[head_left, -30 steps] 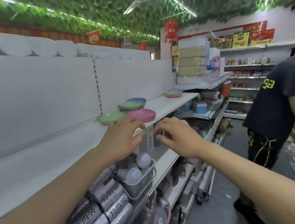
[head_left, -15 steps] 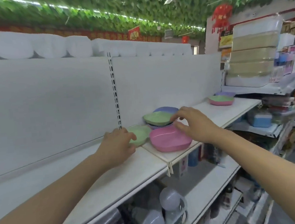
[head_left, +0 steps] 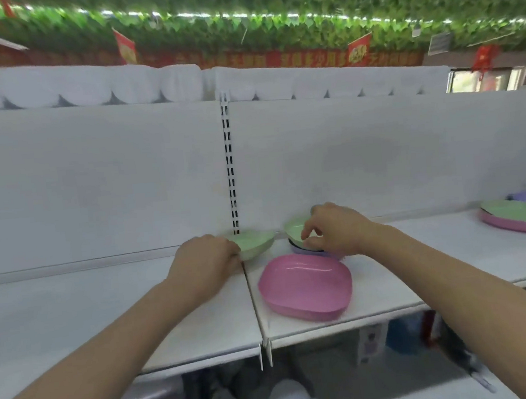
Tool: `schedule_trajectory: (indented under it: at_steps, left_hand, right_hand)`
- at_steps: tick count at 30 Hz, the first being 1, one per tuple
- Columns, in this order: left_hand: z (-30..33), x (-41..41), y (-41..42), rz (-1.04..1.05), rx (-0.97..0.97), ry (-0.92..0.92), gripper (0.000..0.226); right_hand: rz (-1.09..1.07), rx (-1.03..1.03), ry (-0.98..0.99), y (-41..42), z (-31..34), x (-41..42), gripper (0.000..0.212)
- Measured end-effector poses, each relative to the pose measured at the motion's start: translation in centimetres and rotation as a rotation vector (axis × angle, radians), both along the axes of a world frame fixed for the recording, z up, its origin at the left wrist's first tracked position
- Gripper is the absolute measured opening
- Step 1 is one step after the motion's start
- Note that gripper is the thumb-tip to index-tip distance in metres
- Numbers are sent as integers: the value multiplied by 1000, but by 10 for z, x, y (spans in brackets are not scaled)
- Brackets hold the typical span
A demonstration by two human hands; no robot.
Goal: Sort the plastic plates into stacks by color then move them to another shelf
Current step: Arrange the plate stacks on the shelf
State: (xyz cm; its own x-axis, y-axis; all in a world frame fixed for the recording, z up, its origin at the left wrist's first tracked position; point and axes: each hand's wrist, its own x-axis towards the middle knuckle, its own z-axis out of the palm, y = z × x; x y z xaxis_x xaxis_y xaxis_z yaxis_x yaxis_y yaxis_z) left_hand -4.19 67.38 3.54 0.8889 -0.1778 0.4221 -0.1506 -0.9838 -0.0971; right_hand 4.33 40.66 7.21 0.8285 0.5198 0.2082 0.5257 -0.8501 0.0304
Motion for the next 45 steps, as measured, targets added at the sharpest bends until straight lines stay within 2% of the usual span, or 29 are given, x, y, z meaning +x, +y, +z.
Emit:
schedule_trajectory:
  at_steps: [2, 5, 7, 9, 13, 16, 18, 21, 23, 25, 29, 33, 40, 45]
  left_hand:
    - [4, -8, -1, 39, -141, 55, 24]
    - [8, -19, -7, 56, -542, 154, 20]
    - [10, -25, -16, 86, -809, 172, 19]
    - [11, -31, -23, 108, -1002, 170, 22]
    - [15, -34, -28, 171, -1230, 172, 32]
    - [17, -34, -28, 192, -1323, 172, 29]
    - [16, -35, -29, 184, -1370, 152, 30]
    - [14, -38, -25, 192, -1407, 116, 23]
    - [13, -42, -16, 202, -1441, 124, 10]
    - [11, -49, -4, 192, -1495, 135, 7]
    - [10, -76, 26, 197, -1523, 109, 25]
    - [14, -119, 69, 206, -1473, 76, 35]
    - [9, -232, 175, 266, -1386, -48, 23]
    - [2, -338, 279, 419, -1323, -132, 18]
  right_hand:
    - [55, -28, -3, 1, -1, 3, 25]
    - [83, -75, -45, 2, -1, 1, 27]
    - [70, -136, -123, 1, 0, -2, 29]
    - [57, -169, -239, -2, 2, -3, 22]
    - [-4, -98, -295, -9, 8, -3, 9]
    - [13, 128, -281, -15, 4, 1, 6]
    - [32, 379, -168, -16, -1, 3, 16]
    - [80, 777, 162, -12, -4, -3, 27]
    - [114, 937, 349, -4, -5, -10, 27]
    - [140, 1023, 470, 6, -8, -14, 24]
    - [174, 1018, 508, 41, -11, -23, 3]
    - [258, 935, 563, 102, -2, -52, 19]
    - [524, 779, 663, 244, 0, -137, 23]
    - [651, 702, 716, 364, -10, -216, 20]
